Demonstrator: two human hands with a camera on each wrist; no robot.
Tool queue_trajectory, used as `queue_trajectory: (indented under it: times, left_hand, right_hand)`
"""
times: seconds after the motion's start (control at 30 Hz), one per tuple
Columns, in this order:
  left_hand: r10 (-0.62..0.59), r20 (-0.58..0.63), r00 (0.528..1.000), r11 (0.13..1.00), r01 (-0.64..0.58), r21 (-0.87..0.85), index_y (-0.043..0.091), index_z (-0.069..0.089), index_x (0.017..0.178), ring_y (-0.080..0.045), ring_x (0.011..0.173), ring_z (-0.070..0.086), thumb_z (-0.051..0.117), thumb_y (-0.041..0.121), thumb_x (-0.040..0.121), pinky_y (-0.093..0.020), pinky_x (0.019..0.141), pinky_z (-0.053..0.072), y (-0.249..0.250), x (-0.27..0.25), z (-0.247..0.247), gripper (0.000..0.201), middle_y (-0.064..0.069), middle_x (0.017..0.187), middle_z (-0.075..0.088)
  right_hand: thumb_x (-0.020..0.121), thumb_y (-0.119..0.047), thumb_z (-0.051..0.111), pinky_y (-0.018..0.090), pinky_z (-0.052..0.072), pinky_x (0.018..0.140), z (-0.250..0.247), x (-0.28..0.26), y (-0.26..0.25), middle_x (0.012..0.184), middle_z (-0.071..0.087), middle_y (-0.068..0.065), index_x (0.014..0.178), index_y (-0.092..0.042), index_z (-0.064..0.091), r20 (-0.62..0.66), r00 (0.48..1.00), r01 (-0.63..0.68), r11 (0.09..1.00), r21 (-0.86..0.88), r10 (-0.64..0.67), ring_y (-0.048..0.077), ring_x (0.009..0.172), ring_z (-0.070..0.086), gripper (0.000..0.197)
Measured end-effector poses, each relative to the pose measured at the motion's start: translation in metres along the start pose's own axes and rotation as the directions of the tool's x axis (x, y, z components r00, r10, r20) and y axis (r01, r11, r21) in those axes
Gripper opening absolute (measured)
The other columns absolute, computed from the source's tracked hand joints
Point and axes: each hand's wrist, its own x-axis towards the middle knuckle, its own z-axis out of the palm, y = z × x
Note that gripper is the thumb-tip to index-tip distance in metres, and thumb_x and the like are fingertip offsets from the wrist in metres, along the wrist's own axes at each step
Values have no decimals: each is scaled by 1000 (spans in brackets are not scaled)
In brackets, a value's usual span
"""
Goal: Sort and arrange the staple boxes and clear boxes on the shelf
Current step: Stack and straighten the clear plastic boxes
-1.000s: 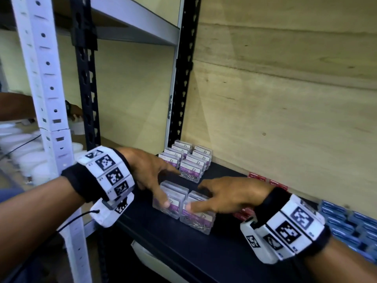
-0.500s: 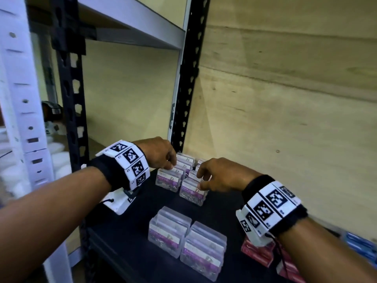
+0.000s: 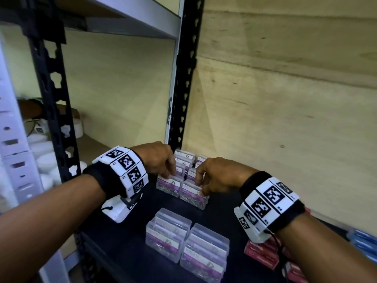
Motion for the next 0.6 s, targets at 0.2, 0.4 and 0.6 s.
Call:
queue_trajectory:
  times: [0.2, 0.4, 0.6]
  left_hand:
    - [24, 66, 998, 999, -21, -33, 29, 77, 101, 3, 75, 64, 74, 21, 85, -13, 69, 48, 14, -11, 1, 18, 22, 82, 68]
    - [87, 129, 988, 994, -77, -76, 28, 77, 102, 1, 83, 66, 73, 21, 85, -17, 75, 55, 26, -30, 4, 18, 25, 82, 68]
    - [120, 164, 979, 992, -111, -65, 28, 75, 107, -4, 93, 67, 70, 23, 88, -15, 75, 54, 36, -49, 7, 20, 15, 99, 73]
  right_hand:
    - [82, -25, 78, 31, 51, 92, 2, -18, 2, 98, 72, -9, 98, -28, 70, 36, 999, 0, 999, 38, -1, 11, 97, 65, 18]
    - [82, -24, 78, 34, 50, 97, 7, -44, 3, 94, 73, -11, 100, -23, 72, 78, 997, 13, 992, 126, -23, 9, 96, 67, 19]
    - [83, -21, 78, 32, 51, 95, 13, -64, 1, 84, 70, -13, 100, -21, 71, 83, 996, 19, 986, 168, -33, 8, 88, 67, 18]
